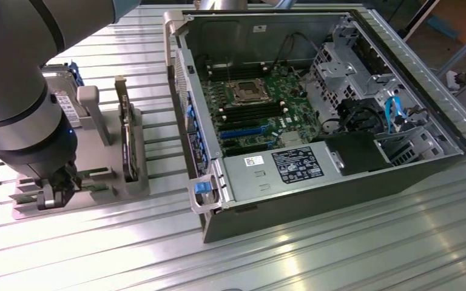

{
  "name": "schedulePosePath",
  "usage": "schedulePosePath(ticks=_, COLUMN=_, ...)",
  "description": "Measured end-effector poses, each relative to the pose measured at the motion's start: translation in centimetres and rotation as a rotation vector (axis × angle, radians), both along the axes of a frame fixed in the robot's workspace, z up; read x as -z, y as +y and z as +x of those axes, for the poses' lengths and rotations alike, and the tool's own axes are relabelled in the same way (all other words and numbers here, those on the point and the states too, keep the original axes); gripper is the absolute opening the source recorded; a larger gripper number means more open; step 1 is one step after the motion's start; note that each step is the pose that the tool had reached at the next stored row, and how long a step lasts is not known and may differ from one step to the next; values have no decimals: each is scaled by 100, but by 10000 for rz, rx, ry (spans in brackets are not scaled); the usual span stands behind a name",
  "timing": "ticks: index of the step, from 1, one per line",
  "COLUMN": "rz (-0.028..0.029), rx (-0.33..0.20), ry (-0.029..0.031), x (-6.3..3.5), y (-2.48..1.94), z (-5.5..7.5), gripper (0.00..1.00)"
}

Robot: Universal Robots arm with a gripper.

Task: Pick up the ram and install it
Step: 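Pick up the ram and move it above insertion slot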

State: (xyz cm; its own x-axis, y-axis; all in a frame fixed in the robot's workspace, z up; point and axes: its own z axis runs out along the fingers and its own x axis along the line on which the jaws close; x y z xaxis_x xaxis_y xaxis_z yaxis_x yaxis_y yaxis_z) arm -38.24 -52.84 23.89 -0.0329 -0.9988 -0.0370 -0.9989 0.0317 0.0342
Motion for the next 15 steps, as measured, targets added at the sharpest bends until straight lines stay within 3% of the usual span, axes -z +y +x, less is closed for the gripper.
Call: schedulePosePath(ticks=15, rz=0, rx=0, ry=0, x=-209, y=0, z=0, gripper=12)
